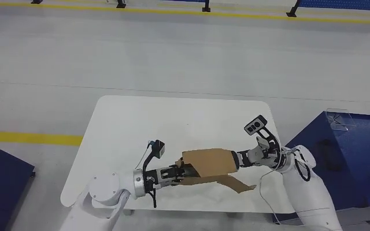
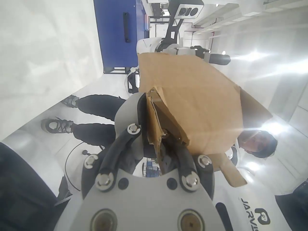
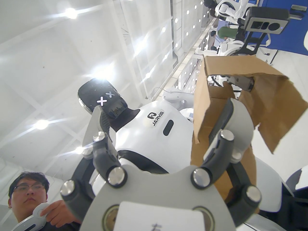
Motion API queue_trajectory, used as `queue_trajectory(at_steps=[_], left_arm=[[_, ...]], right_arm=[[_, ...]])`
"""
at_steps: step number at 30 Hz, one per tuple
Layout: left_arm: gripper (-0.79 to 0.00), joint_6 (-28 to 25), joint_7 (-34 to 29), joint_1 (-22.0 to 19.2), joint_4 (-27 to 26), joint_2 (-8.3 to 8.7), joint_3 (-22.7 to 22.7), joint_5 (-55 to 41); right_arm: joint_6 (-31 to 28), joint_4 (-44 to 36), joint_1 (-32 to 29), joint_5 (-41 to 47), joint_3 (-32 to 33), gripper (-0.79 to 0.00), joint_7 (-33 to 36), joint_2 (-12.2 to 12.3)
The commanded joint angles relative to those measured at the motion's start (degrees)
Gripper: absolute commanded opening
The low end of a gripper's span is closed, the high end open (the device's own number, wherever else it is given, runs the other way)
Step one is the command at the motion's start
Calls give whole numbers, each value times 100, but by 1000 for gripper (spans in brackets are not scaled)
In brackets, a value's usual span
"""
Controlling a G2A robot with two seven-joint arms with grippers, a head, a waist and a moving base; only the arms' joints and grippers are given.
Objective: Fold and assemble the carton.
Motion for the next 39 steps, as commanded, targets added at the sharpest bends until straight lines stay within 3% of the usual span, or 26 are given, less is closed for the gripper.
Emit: queue_trajectory(at_steps=[1,2,4,5,6,8,10,12,17,18,19,24,30,39], left_arm=[[-785,-2,27,-10,16,4,30,-8],[-785,1,34,-15,24,6,51,-4],[-785,8,47,-26,45,9,100,4],[-785,15,74,-31,65,11,121,30],[-785,17,90,-35,75,13,148,46],[-785,59,72,-44,103,15,197,18],[-785,92,95,-61,113,22,225,56],[-785,95,117,-63,118,28,242,58],[-785,138,208,-47,109,50,240,99],[-619,146,246,-36,101,55,232,121],[0,152,276,-20,91,60,224,117],[0,84,415,57,53,95,90,132],[0,-195,556,265,-58,182,-377,219],[0,-931,805,943,-846,312,-1173,414]], right_arm=[[-50,-19,-7,-74,-81,0,-4,-5],[-57,-39,-10,-76,-128,-31,0,-10],[-47,-91,-28,-77,-231,-237,0,-19],[-65,-107,-34,-101,-269,-259,-4,-22],[-87,-121,-36,-118,-299,-376,-16,-25],[-148,-137,-37,-182,-351,-446,-82,-30],[-212,-138,-41,-232,-382,-579,-231,-36],[-253,-155,-47,-282,-418,-785,-364,-41],[-278,-196,-74,-457,-478,-785,-478,-34],[-287,-202,-80,-465,-481,-785,-493,-33],[-265,-191,-92,-485,-486,-785,-533,-30],[-151,-182,-99,-499,-504,-785,-586,-26],[-210,-307,-181,-505,-437,-785,-848,-18],[-323,-249,-193,-308,-180,-785,-802,20]])
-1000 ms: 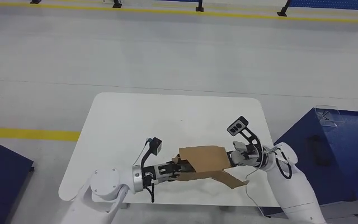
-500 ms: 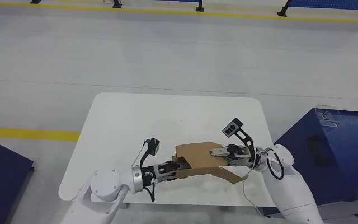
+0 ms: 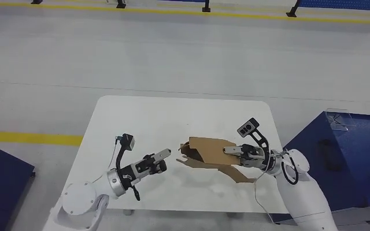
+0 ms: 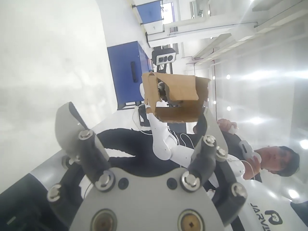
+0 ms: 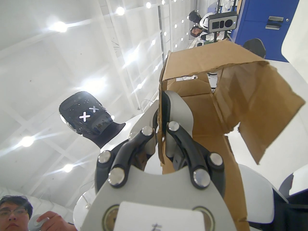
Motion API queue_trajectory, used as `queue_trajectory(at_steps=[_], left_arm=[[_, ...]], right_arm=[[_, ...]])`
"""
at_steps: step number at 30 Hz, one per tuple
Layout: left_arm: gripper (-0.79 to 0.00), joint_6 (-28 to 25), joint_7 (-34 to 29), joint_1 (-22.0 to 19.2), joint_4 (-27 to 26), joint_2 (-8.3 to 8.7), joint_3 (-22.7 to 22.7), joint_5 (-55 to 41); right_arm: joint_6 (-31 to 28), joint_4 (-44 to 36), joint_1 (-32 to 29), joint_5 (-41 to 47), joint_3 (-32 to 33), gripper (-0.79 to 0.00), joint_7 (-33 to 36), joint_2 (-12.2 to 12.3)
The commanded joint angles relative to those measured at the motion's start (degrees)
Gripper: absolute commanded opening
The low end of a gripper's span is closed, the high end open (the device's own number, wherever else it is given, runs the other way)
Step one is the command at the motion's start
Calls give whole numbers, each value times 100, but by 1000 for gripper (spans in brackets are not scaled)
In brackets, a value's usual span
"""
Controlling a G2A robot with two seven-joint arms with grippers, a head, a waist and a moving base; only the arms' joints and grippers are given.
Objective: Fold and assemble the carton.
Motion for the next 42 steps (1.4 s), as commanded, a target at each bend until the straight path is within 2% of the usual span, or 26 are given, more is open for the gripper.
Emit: queue_trajectory(at_steps=[1,7,13,29,38,42], left_arm=[[0,-138,-50,117,-173,22,-77,68],[0,-233,148,279,-453,59,-51,655],[0,-58,195,175,-446,62,219,919],[0,337,228,-344,80,38,937,1424],[0,463,238,-574,344,34,1032,1423],[0,437,312,-597,338,51,912,1408]], right_arm=[[-3,-1,-2,20,28,-785,37,7],[-61,-45,-55,36,67,-785,187,25],[-34,-58,-107,74,91,-785,306,42],[75,-152,-170,174,96,-785,525,76],[82,-140,-107,193,57,-785,507,81],[36,-91,-55,117,31,-785,391,80]])
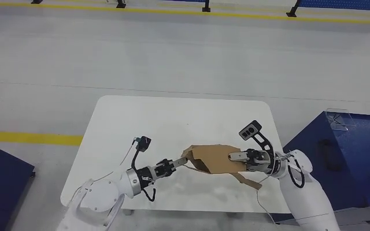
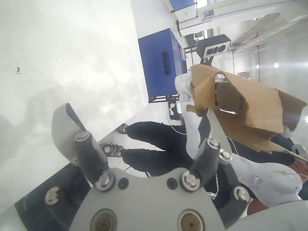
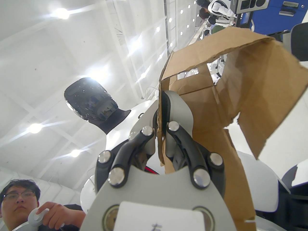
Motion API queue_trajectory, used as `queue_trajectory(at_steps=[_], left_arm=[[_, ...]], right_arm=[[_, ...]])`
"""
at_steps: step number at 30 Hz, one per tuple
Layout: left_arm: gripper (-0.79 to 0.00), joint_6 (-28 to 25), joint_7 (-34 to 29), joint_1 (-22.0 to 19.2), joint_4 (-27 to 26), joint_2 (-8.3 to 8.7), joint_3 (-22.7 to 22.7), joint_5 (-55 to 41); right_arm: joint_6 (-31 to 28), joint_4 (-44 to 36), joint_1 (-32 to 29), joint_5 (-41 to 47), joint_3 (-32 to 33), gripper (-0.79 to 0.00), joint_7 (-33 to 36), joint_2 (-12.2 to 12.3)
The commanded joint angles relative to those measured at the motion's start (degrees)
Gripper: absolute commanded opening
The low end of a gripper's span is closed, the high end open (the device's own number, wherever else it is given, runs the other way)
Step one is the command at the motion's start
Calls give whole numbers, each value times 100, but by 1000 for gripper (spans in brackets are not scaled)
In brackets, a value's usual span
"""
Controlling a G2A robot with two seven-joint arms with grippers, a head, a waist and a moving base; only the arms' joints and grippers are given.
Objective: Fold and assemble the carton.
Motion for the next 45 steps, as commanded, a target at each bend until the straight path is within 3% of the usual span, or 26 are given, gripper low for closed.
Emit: queue_trajectory(at_steps=[1,9,13,19,26,45], left_arm=[[0,-58,86,26,-41,12,-124,-47],[0,-525,657,658,-805,112,-1161,-235],[0,-545,412,1002,-1250,166,-1358,-19],[0,-223,81,1106,-1463,232,-1117,1229],[0,97,-131,934,-1327,235,-669,1678],[0,-92,47,719,-1412,201,-103,1569]], right_arm=[[-45,50,36,-73,-15,-785,-98,-1],[-374,202,178,-801,-157,-785,-362,12],[-707,217,204,-1299,-258,-785,-373,24],[-931,169,192,-1529,-334,-785,-286,39],[-1019,46,115,-1452,-313,-785,-174,63],[-1001,22,98,-1459,-498,-785,-73,91]])
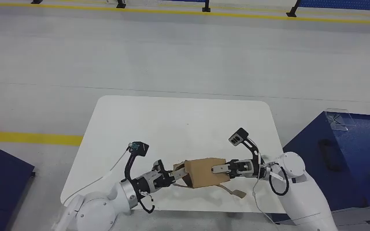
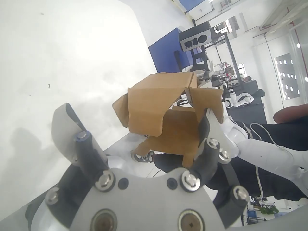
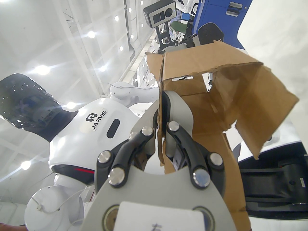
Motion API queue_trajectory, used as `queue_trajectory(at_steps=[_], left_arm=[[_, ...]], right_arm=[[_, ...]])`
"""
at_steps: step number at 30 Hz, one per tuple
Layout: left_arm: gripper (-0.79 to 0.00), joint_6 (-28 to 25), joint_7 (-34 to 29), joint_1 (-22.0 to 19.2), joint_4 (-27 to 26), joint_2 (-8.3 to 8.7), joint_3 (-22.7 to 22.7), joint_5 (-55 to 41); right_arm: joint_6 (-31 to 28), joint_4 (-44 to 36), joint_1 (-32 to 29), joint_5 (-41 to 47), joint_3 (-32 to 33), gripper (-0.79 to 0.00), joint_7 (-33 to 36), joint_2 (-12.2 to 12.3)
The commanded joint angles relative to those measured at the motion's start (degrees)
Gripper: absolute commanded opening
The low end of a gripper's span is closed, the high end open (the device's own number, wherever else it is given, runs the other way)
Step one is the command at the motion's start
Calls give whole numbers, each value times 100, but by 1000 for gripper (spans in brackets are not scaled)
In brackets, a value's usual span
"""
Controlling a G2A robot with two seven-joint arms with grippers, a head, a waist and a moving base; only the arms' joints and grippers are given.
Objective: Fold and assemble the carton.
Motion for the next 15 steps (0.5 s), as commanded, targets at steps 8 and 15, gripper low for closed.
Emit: queue_trajectory(at_steps=[8,15], left_arm=[[0,-62,345,-45,-15,-18,53,-109],[0,-635,606,363,-260,13,-479,-895]], right_arm=[[312,269,117,701,3,-785,0,-18],[859,733,364,1578,-8,-785,118,-63]])
